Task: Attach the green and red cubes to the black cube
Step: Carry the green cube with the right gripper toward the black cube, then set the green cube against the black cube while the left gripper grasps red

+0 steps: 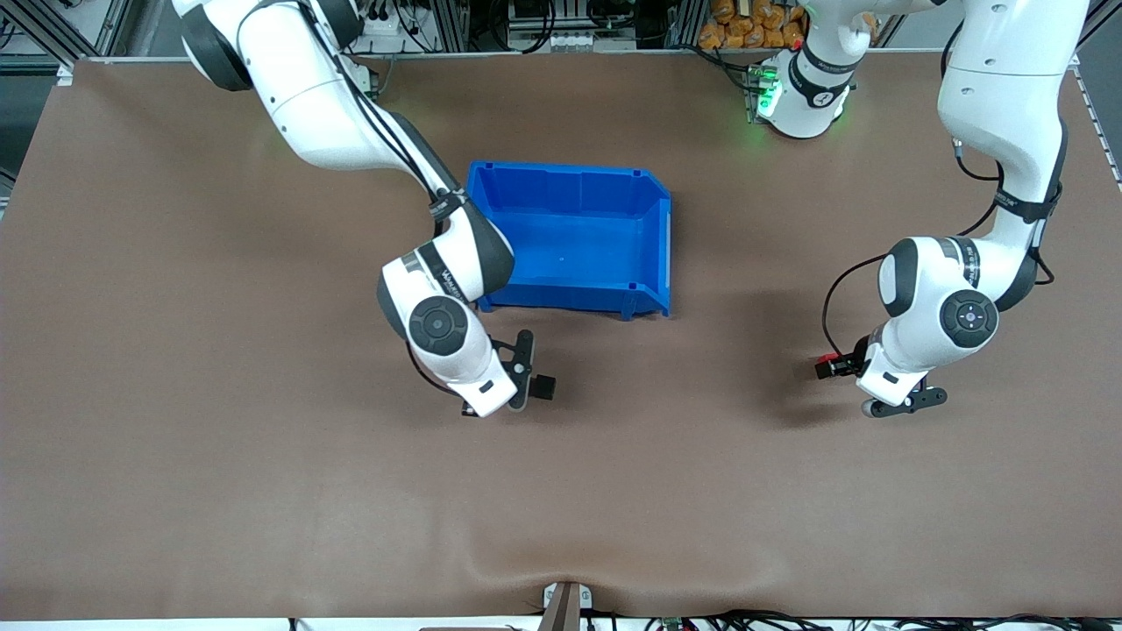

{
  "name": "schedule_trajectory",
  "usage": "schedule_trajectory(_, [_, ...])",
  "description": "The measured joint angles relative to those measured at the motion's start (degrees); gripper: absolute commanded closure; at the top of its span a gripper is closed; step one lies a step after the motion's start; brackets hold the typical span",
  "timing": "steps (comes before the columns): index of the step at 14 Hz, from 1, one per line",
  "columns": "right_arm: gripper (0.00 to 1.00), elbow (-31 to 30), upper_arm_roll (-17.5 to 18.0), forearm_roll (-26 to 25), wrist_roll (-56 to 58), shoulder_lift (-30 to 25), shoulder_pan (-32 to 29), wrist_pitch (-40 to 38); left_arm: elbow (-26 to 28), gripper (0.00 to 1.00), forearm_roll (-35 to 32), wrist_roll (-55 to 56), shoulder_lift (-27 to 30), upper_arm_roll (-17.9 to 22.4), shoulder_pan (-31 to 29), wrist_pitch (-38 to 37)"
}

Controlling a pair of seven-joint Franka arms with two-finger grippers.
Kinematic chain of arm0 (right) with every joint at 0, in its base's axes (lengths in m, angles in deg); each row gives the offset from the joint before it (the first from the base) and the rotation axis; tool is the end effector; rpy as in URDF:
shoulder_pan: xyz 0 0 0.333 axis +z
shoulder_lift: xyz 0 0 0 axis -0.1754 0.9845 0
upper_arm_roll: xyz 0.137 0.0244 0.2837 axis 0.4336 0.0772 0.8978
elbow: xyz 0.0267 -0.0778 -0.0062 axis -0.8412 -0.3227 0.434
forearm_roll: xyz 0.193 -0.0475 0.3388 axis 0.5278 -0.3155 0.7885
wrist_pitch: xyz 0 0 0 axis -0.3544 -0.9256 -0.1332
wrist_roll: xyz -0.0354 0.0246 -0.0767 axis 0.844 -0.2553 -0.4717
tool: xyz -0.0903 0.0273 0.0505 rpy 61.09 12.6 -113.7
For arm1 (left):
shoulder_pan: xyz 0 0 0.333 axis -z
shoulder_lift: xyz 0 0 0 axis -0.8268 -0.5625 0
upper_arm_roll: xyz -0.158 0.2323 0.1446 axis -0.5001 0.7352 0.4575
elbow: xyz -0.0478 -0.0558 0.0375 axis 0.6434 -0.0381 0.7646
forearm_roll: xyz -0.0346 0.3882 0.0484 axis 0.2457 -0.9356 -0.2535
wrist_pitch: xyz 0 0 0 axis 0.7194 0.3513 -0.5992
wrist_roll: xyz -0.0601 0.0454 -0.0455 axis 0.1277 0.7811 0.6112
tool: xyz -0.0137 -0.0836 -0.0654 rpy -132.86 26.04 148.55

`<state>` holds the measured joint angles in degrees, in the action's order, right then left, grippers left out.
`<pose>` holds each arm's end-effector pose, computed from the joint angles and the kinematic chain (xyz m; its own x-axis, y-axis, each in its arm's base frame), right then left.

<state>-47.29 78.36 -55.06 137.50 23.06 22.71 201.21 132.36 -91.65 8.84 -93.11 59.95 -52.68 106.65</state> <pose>0.6411 0.3943 0.2448 0.1123 0.9937 0.0029 0.9936 -0.1122 -0.0137 0.6205 -0.0264 0.2085 0.9780 0.2051 -0.0372 0.2035 -0.9782 -0.0414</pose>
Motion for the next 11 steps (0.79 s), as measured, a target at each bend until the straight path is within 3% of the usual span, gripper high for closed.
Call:
schedule_trajectory(5, [0.97,0.36,-0.06,0.0,-0.3,1.47,1.1,1.18,-0.57,0.27,0.0,0.19,-0.66,0.0,-0.01,0.0])
schedule_trajectory(11, [0.96,1.55,-0.07,0.0,-0.72,3.93,2.24,3.75,-0.6,0.43,0.0,0.19,-1.35,0.02,-0.06,0.0])
